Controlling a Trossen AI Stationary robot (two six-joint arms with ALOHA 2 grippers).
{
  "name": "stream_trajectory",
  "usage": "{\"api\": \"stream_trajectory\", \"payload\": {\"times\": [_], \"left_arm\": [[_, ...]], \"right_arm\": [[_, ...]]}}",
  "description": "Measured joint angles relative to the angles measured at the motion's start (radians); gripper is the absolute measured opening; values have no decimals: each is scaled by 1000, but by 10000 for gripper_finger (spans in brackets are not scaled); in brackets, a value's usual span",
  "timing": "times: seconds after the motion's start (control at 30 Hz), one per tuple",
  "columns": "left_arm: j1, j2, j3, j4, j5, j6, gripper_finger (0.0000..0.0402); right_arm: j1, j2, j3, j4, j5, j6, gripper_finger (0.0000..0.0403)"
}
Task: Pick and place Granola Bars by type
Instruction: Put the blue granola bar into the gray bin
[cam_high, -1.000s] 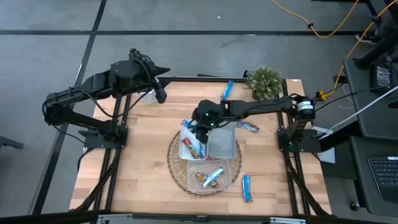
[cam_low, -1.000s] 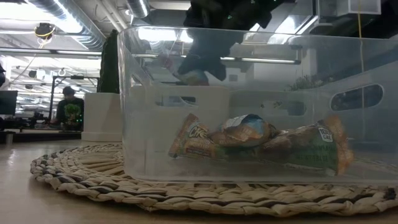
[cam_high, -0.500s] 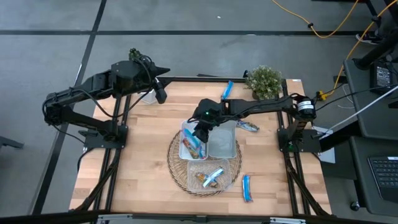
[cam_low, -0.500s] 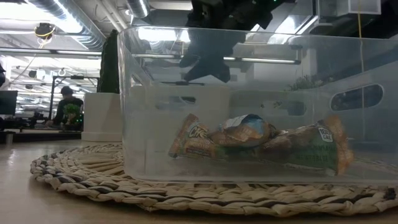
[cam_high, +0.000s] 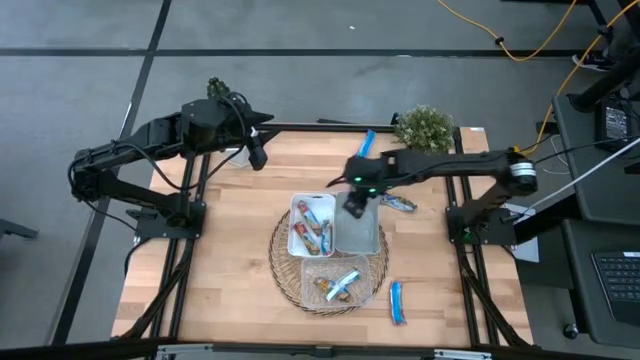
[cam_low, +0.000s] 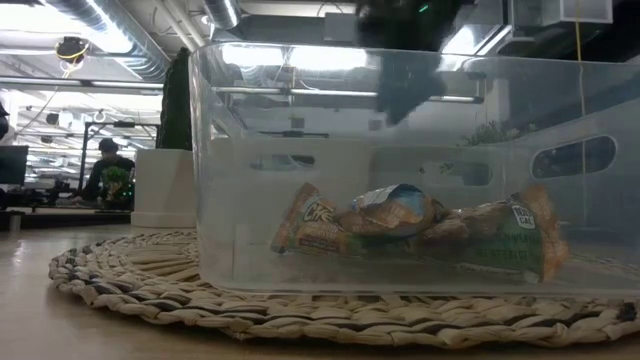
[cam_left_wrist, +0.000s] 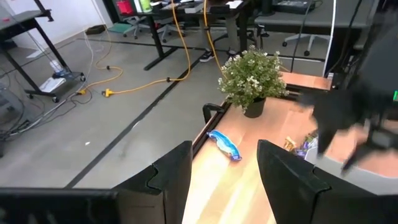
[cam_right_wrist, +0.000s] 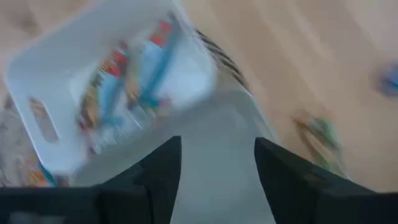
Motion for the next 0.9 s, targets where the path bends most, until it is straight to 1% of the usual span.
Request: {"api": "stream_trajectory", "payload": {"times": [0.17,0.23,0.33,0.47,0.57,0.67,0.8,0.9], "left_arm": [[0,0,0,-1,17,42,173],[0,0,0,-1,18,50,173],[0,0,0,0,16,50,173],[0,0,0,-1,-2,49,173],[0,0,0,-1,-11,39,173],[0,0,0,-1,-30,13,173],[0,0,0,-6,-55,-25,173],[0,2,0,-20,-83,-59,173]], "right_arm": [[6,-190,0,-290,83,98,186],[14,-271,0,-376,120,155,181],[23,-396,-15,-436,171,218,177],[25,-510,-28,-432,248,235,178],[25,-550,-28,-426,298,138,180],[24,-559,-28,-419,330,32,185],[6,-548,-38,-413,339,-92,201],[-37,-548,-135,-376,336,-147,222]]}}
